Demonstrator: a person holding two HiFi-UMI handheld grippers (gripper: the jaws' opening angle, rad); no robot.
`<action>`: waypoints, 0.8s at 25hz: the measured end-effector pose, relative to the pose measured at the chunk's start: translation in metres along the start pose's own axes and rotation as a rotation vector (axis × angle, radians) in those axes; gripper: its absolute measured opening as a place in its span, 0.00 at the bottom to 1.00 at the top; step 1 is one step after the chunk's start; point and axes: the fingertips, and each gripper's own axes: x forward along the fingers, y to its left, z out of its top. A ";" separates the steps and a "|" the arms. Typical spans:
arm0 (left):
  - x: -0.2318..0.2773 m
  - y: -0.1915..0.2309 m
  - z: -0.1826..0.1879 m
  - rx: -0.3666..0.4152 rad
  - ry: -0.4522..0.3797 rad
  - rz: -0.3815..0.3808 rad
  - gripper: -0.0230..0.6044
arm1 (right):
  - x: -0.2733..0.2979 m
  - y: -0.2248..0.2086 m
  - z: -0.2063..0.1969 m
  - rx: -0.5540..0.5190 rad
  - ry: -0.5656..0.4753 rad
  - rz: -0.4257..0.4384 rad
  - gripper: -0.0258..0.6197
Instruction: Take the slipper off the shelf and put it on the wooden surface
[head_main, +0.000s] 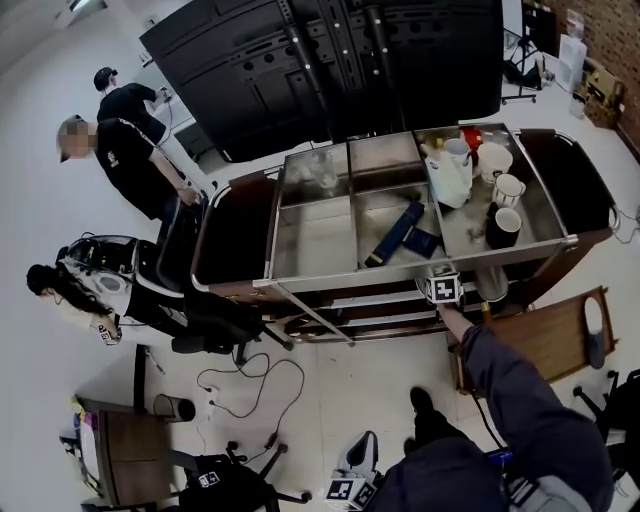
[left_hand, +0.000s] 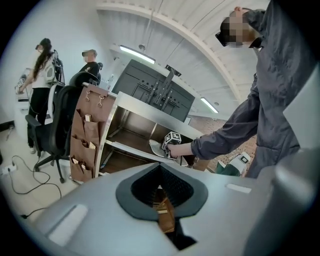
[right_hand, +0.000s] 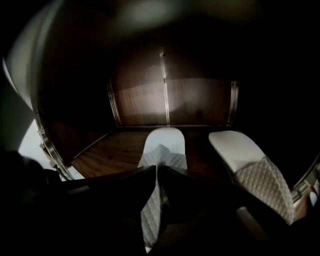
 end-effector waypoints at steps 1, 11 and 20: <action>0.004 0.001 -0.002 0.004 0.008 -0.009 0.06 | 0.000 0.001 -0.002 0.011 -0.031 -0.003 0.12; -0.004 -0.052 -0.024 0.065 0.022 -0.206 0.06 | -0.163 0.042 -0.036 -0.132 -0.288 0.132 0.18; -0.088 -0.124 -0.100 0.088 0.039 -0.286 0.06 | -0.468 0.059 -0.245 -0.132 -0.220 0.226 0.06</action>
